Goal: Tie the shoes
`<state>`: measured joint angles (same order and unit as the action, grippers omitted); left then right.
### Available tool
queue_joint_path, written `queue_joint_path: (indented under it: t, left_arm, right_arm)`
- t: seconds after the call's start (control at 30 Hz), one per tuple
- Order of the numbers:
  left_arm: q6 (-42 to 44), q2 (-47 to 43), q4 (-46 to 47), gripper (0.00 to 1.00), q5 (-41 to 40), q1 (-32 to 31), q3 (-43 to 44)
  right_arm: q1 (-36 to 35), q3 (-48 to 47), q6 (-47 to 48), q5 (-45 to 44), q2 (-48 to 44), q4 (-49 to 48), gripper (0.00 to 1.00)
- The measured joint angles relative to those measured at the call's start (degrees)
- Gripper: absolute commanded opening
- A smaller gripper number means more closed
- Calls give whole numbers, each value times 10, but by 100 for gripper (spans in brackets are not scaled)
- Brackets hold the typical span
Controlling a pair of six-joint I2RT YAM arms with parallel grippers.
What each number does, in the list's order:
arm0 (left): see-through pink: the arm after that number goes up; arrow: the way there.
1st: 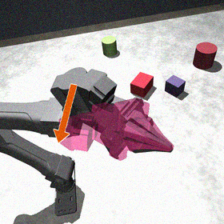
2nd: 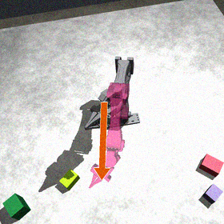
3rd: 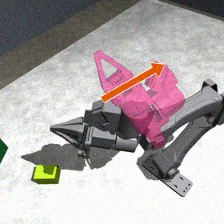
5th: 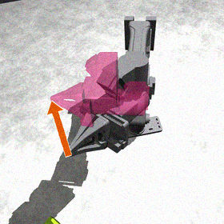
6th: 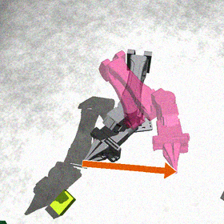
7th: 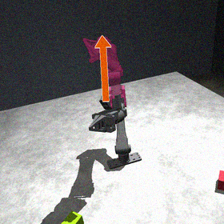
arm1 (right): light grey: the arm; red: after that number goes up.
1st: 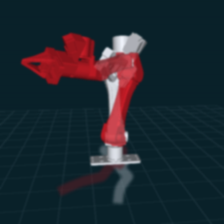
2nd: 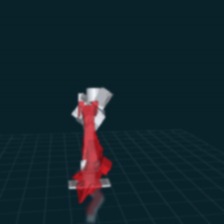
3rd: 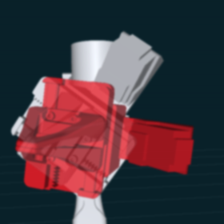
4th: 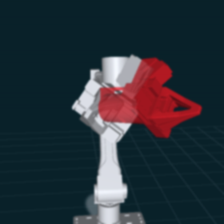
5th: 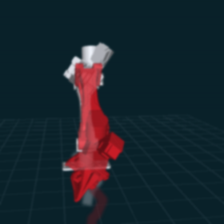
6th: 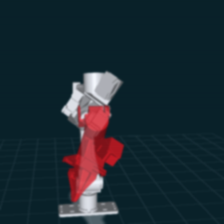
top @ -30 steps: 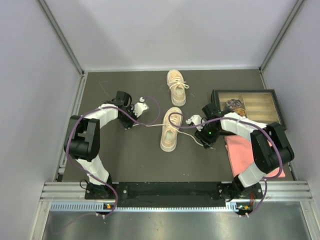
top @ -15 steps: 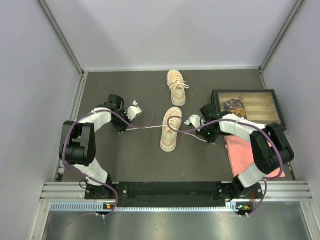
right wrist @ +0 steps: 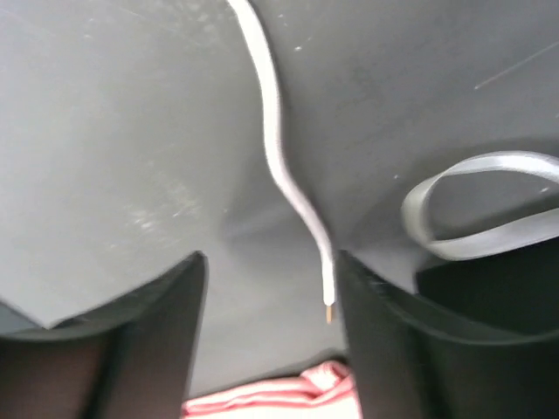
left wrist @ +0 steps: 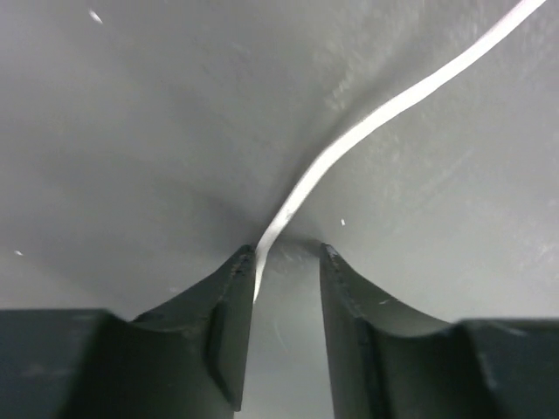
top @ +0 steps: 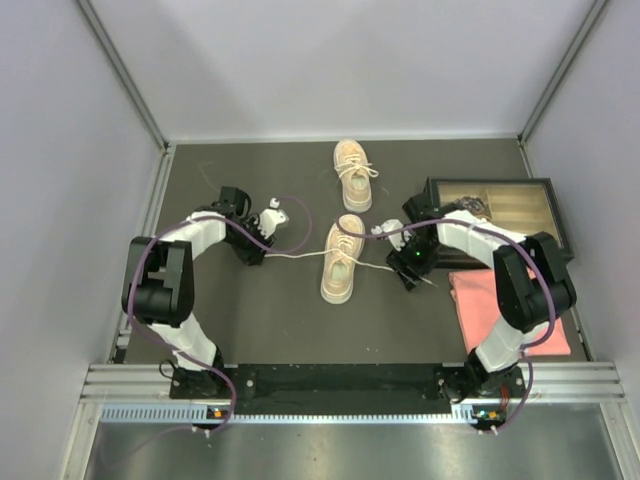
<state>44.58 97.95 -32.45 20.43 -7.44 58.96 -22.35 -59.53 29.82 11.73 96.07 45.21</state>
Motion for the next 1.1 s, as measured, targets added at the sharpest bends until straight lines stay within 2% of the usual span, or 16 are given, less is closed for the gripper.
queue_joint_path:
  t: [0.03, 0.1, 0.13, 0.17, 0.2, 0.27, 0.47, 0.5, 0.57, 0.63, 0.73, 0.8, 0.9, 0.93, 1.0, 1.1]
  left_arm:
    - [-5, 3, 2, 47, 2, -1, 3]
    - [-12, 3, 3, 50, 9, -1, 9]
    - [-16, 3, 3, 53, 12, -1, 11]
    - [-21, 0, 5, 61, 16, -1, 13]
    - [-27, -6, 9, 63, 20, -1, 13]
    - [-40, -31, 14, 83, 31, 0, 13]
    - [-84, -168, 69, 90, 89, 2, 13]
    - [-97, -191, 86, 98, 103, 3, 11]
    - [-131, -231, 138, 98, 129, 3, 0]
    - [-167, -264, 194, 98, 156, 2, -24]
    - [-172, -263, 207, 98, 193, -12, -17]
    - [-133, -224, 163, 98, 219, -27, 21]
    - [-70, -161, 121, 92, 239, -42, 59]
    - [-41, -143, 107, 90, 243, -44, 61]
    - [20, -113, 70, 77, 251, -49, 60]
    - [101, -82, 40, 56, 250, -61, 49]
  right_arm:
    - [0, -7, -2, 7, 0, 10, 78]
    - [1, -23, -12, 20, -1, 27, 85]
    - [2, -29, -14, 23, -3, 33, 94]
    - [3, -39, -18, 27, -6, 42, 98]
    - [6, -49, -24, 33, -13, 47, 99]
    - [13, -71, -27, 40, -38, 47, 99]
    - [22, -119, -41, 93, -148, 22, 99]
    - [22, -118, -44, 104, -170, 13, 99]
    - [22, -112, -50, 120, -209, -16, 99]
    - [21, -83, -59, 132, -258, -94, 99]
    - [19, -43, -90, 139, -303, -194, 99]
    - [18, -55, -82, 166, -284, -225, 99]
    - [18, -131, -42, 212, -202, -176, 99]
    - [17, -151, -27, 222, -170, -160, 99]
    - [17, -154, -2, 229, -134, -132, 99]
    - [17, -108, 19, 229, -124, -83, 99]
